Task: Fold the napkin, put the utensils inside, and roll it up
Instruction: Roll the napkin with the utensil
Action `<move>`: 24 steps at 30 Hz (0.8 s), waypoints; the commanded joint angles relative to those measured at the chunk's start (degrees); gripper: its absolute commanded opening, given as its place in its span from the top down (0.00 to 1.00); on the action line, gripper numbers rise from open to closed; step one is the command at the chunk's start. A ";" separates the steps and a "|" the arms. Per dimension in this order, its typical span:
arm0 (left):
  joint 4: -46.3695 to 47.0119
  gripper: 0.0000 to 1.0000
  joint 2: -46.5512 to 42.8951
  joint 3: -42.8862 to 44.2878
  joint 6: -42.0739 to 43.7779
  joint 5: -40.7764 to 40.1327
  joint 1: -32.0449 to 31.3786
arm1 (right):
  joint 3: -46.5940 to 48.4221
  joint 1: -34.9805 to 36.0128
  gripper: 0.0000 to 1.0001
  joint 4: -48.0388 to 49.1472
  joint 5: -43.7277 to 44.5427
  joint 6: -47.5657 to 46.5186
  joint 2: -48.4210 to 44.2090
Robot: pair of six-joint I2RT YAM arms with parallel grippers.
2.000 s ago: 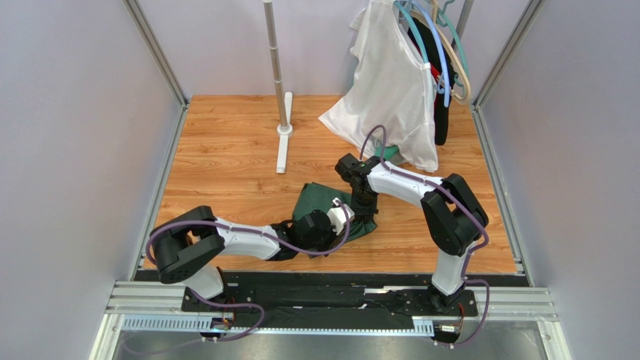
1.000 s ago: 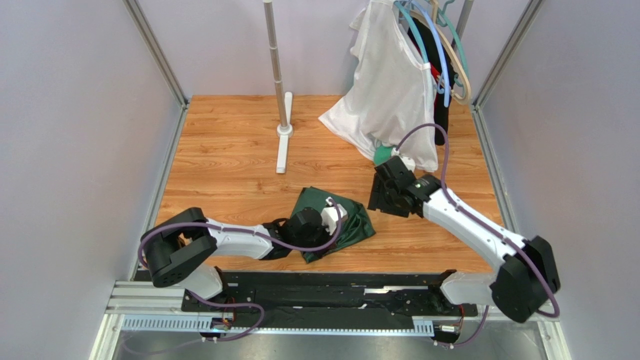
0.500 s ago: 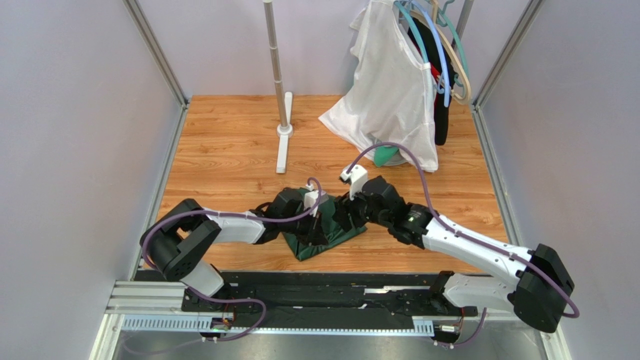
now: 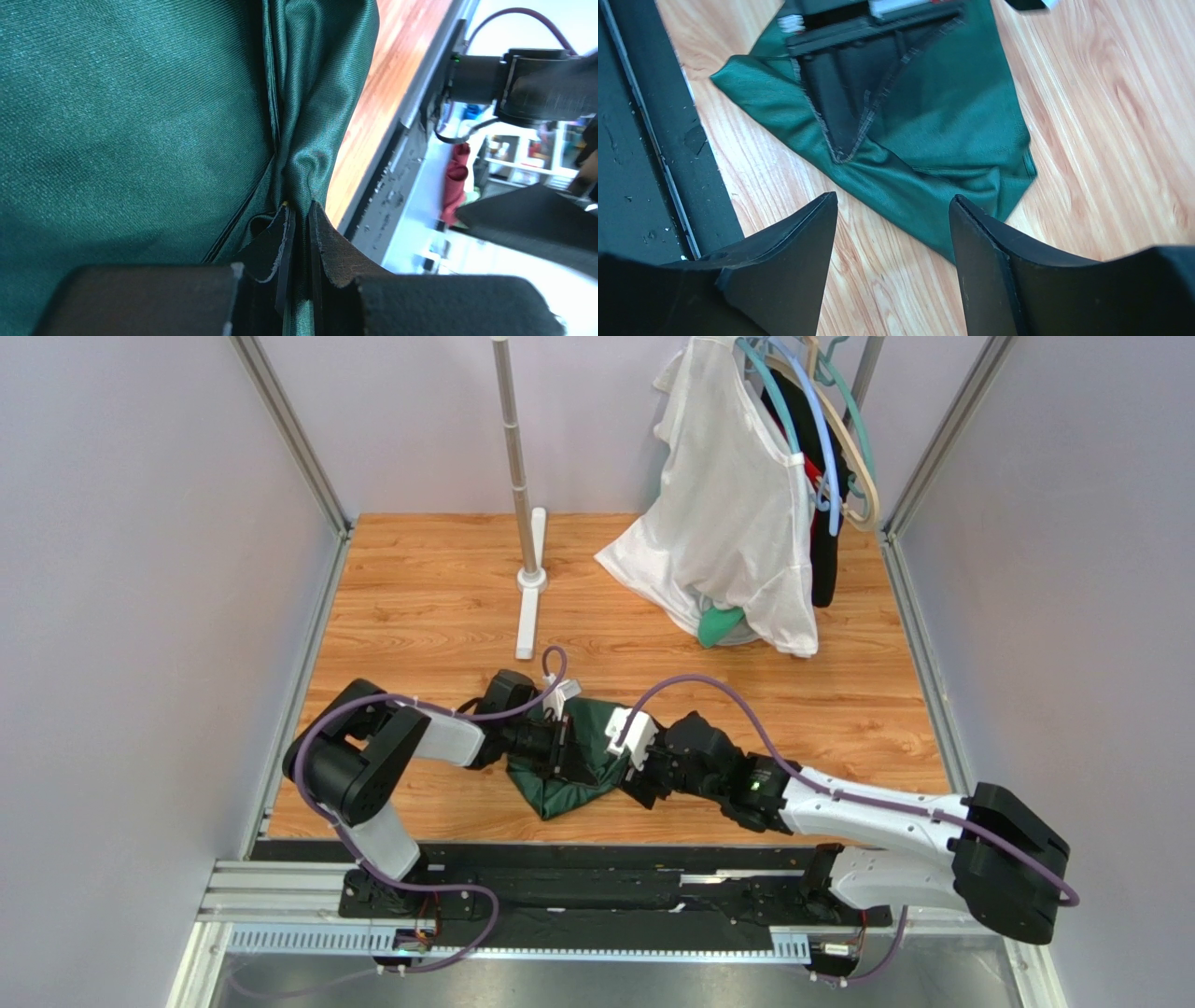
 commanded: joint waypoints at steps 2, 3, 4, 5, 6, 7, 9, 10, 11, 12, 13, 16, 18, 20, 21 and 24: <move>2.01 0.92 1.44 0.63 -2.89 6.20 1.36 | 0.30 5.00 0.36 6.37 5.32 -8.97 4.67; 2.28 0.92 1.71 0.46 -3.86 6.38 1.54 | 0.57 5.79 0.36 6.89 5.67 -9.76 7.12; 2.37 0.92 1.88 0.46 -4.04 6.81 1.89 | 0.66 7.27 0.36 8.12 6.98 -10.20 8.19; 2.46 0.92 2.06 0.55 -4.22 7.08 2.06 | 0.74 8.07 0.36 8.65 7.43 -11.69 9.51; 2.54 0.92 2.49 0.63 -4.39 7.43 2.15 | 0.92 8.86 0.36 9.18 8.22 -12.31 10.56; 2.72 0.92 2.76 0.63 -4.65 8.04 2.24 | 1.18 10.53 0.36 10.32 10.05 -12.84 12.49; 3.42 0.92 3.11 0.72 -5.01 8.57 2.33 | 1.18 11.68 0.36 11.46 11.12 -14.68 14.17; 3.51 0.92 3.11 0.72 -5.01 8.75 2.33 | 1.18 12.47 0.36 12.60 11.91 -15.13 14.96; 3.16 0.92 3.20 0.81 -4.92 8.84 2.33 | 1.18 12.74 0.36 13.13 12.18 -15.48 16.19; 2.90 0.92 3.20 0.72 -4.49 8.75 2.33 | 1.27 13.00 0.36 13.66 12.44 -16.61 16.81; 2.81 0.92 3.20 0.81 -4.39 8.75 2.42 | 1.36 13.18 0.37 13.75 13.23 -17.15 17.51; 2.72 0.92 3.20 0.72 -4.31 9.01 2.42 | 1.80 14.84 0.37 15.15 16.81 -20.56 19.97; 2.55 0.92 3.38 0.72 -4.04 9.19 2.42 | 1.19 15.46 0.37 18.04 18.15 -22.42 21.55; 2.63 0.93 3.38 0.72 -4.04 9.28 2.42 | 1.62 15.55 0.38 17.89 18.95 -23.57 22.70; 2.72 0.93 3.38 0.72 -4.04 9.37 2.42 | 1.71 15.90 0.38 18.49 19.56 -23.48 24.09; 2.63 0.93 3.55 0.72 -4.04 9.54 2.42 | 1.27 16.60 0.40 21.13 21.32 -24.88 26.38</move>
